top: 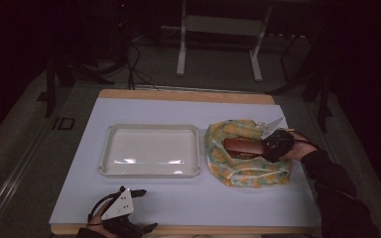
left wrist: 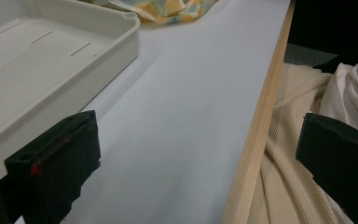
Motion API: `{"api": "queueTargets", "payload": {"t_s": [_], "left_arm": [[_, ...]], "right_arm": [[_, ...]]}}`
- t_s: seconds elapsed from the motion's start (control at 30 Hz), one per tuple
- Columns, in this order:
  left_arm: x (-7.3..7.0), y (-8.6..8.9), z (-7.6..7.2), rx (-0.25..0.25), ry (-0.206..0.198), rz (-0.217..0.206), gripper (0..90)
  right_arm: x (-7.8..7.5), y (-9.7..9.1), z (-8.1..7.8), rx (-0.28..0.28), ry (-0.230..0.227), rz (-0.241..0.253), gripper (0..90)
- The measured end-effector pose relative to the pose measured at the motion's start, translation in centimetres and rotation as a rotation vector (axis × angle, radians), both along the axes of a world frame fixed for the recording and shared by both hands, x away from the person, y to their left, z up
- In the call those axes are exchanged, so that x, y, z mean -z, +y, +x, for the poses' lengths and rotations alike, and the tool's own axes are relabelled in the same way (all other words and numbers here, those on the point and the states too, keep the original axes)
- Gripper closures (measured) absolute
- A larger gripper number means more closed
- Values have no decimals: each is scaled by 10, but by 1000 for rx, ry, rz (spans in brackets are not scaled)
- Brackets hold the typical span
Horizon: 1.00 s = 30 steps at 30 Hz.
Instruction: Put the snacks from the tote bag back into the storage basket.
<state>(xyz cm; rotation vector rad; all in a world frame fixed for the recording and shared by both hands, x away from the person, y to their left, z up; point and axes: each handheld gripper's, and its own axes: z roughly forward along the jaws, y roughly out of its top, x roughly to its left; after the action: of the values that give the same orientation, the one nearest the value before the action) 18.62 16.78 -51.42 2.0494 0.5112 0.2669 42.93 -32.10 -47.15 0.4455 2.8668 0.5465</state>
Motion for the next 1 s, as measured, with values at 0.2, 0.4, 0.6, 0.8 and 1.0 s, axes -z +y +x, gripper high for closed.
{"api": "queueTargets", "payload": {"t_s": [0.2, 0.4, 0.6, 0.8, 1.0], "left_arm": [[0, 0, 0, -1, 0, 0, 0], [0, 0, 0, 1, 1, -1, 0], [0, 0, 0, 2, 0, -2, 0], [0, 0, 0, 1, 0, -3, 0], [0, 0, 0, 1, 0, -5, 0]], "right_arm": [[0, -1, 0, -25, 0, 0, 386], [-2, -1, -2, -57, -3, 0, 419], [-10, -3, -4, -68, -8, 18, 427], [-22, -7, -6, -68, -32, 28, 428], [-35, -11, -7, -67, -41, 29, 429]]}}
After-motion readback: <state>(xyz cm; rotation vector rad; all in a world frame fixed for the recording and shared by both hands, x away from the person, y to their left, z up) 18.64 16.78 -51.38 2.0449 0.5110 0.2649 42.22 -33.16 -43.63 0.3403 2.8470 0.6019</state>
